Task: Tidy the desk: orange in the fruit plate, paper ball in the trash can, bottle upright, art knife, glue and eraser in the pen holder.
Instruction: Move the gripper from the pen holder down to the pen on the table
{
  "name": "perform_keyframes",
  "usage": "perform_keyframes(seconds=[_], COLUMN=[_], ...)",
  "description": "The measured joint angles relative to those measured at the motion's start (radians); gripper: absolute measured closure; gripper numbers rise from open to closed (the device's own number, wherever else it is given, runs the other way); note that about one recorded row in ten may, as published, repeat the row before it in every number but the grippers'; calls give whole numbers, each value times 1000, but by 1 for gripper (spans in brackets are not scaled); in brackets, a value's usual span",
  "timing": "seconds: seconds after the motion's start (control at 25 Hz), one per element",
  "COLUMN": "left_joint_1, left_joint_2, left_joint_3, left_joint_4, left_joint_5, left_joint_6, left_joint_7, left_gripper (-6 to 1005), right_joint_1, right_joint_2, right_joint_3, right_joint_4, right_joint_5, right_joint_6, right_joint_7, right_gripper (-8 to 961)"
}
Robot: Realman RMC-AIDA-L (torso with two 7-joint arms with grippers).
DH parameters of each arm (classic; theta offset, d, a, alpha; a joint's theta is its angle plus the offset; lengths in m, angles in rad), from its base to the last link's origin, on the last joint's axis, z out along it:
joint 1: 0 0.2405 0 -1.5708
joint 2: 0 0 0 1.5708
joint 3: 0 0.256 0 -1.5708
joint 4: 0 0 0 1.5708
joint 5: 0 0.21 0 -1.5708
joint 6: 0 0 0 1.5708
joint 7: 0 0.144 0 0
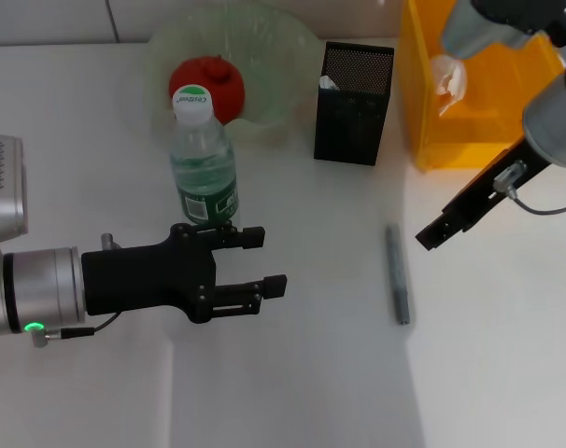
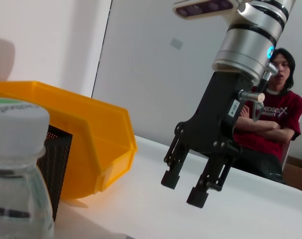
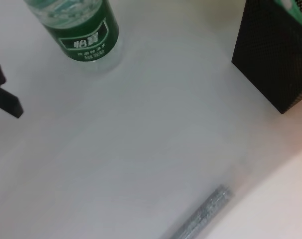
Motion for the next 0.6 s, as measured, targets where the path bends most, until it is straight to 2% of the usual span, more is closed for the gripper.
perform_keyframes(seconds=[0.44,0.6], left_joint_1=[9,10], left_joint_2=[0,0], left_joint_3=[0,-4], left_joint_4=[1,0], left_joint_5=[0,0], left_joint_6=[0,0], left_joint_7=[2,3], left_gripper=[269,269], right_joint_1=[44,46], right_joint_2=[3,4], right_joint_3=[-144,-159], right_joint_4=[212,263], right_joint_5=[14,49], right_joint_6=[276,348], right_joint_7=[108,110], right_gripper=[317,318])
